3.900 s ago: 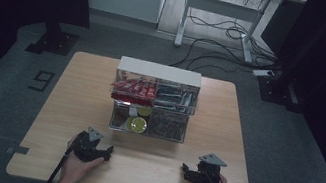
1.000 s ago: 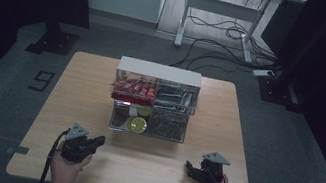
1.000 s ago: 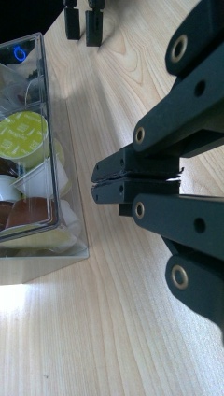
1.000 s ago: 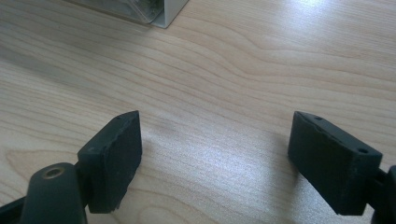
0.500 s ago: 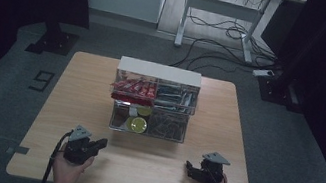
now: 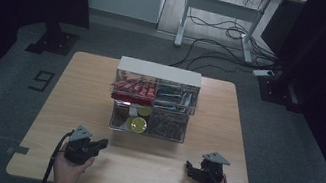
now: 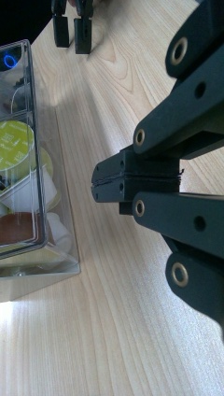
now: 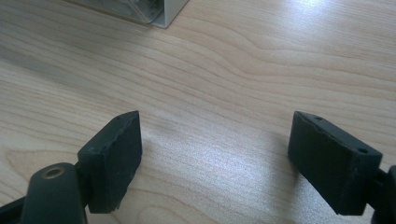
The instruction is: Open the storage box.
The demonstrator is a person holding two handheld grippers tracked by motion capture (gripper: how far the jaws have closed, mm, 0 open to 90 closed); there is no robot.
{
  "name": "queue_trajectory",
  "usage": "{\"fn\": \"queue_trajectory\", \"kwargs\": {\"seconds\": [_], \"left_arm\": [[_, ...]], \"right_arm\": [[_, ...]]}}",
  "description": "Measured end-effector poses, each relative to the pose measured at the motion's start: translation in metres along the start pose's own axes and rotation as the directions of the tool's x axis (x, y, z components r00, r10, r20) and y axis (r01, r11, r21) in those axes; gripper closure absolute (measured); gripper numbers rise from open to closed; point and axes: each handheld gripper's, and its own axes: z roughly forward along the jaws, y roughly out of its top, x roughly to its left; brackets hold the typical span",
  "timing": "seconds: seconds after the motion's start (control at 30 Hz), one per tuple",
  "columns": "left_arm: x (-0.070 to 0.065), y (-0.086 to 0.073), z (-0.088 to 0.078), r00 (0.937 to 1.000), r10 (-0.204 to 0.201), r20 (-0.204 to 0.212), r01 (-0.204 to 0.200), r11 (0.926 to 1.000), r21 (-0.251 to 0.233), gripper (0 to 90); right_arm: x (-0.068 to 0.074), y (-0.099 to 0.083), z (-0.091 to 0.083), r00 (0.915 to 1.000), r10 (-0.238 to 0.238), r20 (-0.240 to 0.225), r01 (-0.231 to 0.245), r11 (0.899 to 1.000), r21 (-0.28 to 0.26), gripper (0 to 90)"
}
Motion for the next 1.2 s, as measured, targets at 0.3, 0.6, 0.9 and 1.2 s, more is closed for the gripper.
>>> {"fn": "queue_trajectory", "kwargs": {"seconds": [0.3, 0.6, 0.9, 1.2], "left_arm": [[-0.004, 0.006, -0.004, 1.0000, 0.007, 0.005, -0.007, 0.9998, -0.017, 89.5], [-0.014, 0.022, -0.005, 0.9991, 0.032, 0.030, -0.030, 0.9979, -0.058, 89.6], [-0.024, 0.029, 0.002, 0.9972, 0.046, 0.058, -0.043, 0.9977, -0.053, 89.6], [-0.032, 0.036, 0.006, 0.9948, 0.069, 0.075, -0.065, 0.9966, -0.050, 89.5]], "right_arm": [[0.000, 0.000, 0.000, 1.0000, 0.001, 0.000, -0.001, 1.000, 0.000, 17.8], [0.000, 0.000, 0.000, 1.0000, 0.002, 0.001, -0.002, 1.000, 0.000, 17.8], [0.000, 0.000, 0.000, 1.0000, 0.008, 0.005, -0.008, 1.000, 0.001, 17.8], [0.000, 0.000, 0.000, 1.0000, 0.008, 0.005, -0.008, 1.000, 0.001, 17.8]]}}
